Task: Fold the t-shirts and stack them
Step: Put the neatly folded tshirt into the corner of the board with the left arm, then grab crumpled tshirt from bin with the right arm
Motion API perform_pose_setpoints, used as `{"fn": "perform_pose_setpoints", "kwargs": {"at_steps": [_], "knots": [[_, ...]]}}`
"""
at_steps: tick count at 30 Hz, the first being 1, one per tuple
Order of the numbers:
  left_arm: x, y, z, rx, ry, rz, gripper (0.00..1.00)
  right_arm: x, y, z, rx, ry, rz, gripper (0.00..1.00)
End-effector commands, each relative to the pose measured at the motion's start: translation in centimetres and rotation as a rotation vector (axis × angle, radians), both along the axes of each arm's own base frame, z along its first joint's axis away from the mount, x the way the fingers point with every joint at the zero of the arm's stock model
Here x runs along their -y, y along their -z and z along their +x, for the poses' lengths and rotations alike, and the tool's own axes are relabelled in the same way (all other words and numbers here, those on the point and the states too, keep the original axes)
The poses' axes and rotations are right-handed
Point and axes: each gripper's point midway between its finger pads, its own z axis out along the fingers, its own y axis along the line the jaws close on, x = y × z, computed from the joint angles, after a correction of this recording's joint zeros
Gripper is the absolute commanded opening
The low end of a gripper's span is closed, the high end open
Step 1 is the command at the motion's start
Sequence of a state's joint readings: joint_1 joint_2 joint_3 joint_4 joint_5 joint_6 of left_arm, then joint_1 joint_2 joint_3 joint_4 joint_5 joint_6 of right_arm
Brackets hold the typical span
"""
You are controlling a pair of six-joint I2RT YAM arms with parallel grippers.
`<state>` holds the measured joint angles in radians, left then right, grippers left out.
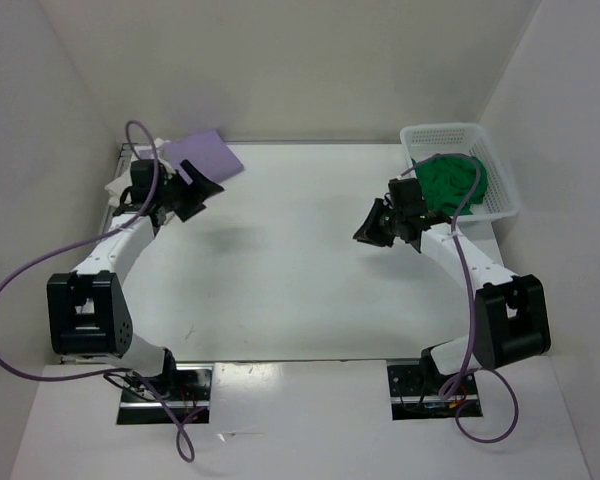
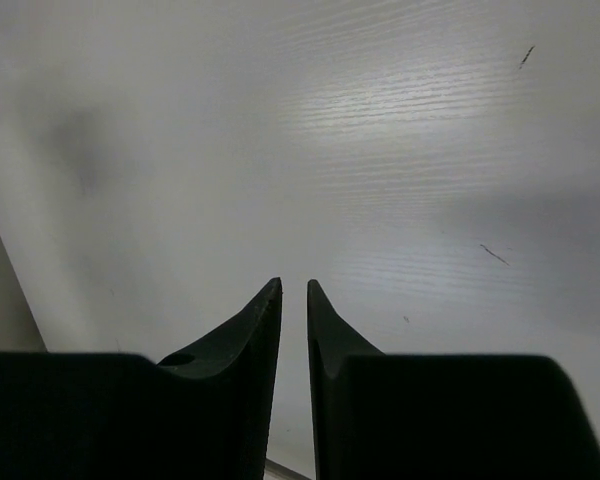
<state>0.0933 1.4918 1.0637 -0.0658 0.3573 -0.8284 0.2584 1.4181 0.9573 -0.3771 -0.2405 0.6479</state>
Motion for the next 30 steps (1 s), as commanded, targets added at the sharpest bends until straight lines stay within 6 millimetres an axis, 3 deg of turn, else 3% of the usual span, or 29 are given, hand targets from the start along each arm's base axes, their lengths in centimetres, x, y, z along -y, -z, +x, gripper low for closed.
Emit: {"fn": "perform_pose_setpoints", "kwargs": {"at_steps": [1,5,6,8,10,14,16,18,19,20,22,23,24,27,30], "knots": [[3.9,-0.3,-2.0,0.030,0.166,0.077,0.83,1.1,-3.0,0.9,0.081,0.035,-0.059,0.21],[7.3,0.4,-3.1,0.024,0.293,0.100,0.79,1.0,-6.3,2.4,0.157,0.029,-0.064,0.21],[8.3,-0.2,-3.3,0.043,0.334,0.095,0.79,0.9,-7.3,2.6,0.189,0.031,-0.055,0.22],[9.5,-0.1,-3.8,0.047,0.372,0.085,0.79,1.2,-9.5,3.2,0.252,0.054,-0.055,0.24],[10.3,0.1,-4.6,0.038,0.414,0.061,0.79,1.9,-10.4,3.7,0.272,0.081,-0.087,0.24],[11.2,-0.2,-6.5,0.057,0.488,0.021,0.79,6.3,-11.6,6.4,0.283,0.236,-0.230,0.24],[12.2,0.3,-8.2,0.045,0.552,-0.009,0.79,10.1,-12.3,8.1,0.283,0.337,-0.267,0.23],[13.1,0.3,-9.3,0.050,0.603,-0.022,0.79,13.4,-11.4,9.5,0.255,0.421,-0.323,0.22],[13.8,-0.3,-9.9,0.070,0.634,-0.020,0.79,16.1,-11.8,10.2,0.256,0.491,-0.343,0.22],[14.2,-0.2,-10.6,0.063,0.654,-0.028,0.79,17.8,-10.7,10.7,0.225,0.534,-0.377,0.22],[15.1,-0.5,-11.6,0.077,0.700,-0.020,0.79,21.2,-10.5,11.7,0.215,0.621,-0.410,0.28],[15.0,-0.7,-11.8,0.079,0.700,-0.019,0.79,22.4,-8.9,12.2,0.175,0.646,-0.438,0.34],[15.5,-0.8,-12.2,0.086,0.727,-0.019,0.79,23.0,-8.5,12.6,0.165,0.656,-0.441,0.47],[15.6,-1.2,-12.8,0.098,0.745,-0.031,0.80,25.7,-6.0,14.0,0.110,0.716,-0.452,0.66],[15.5,-1.0,-13.5,0.100,0.761,-0.026,0.82,26.8,-4.1,15.5,0.069,0.740,-0.498,0.71]]}}
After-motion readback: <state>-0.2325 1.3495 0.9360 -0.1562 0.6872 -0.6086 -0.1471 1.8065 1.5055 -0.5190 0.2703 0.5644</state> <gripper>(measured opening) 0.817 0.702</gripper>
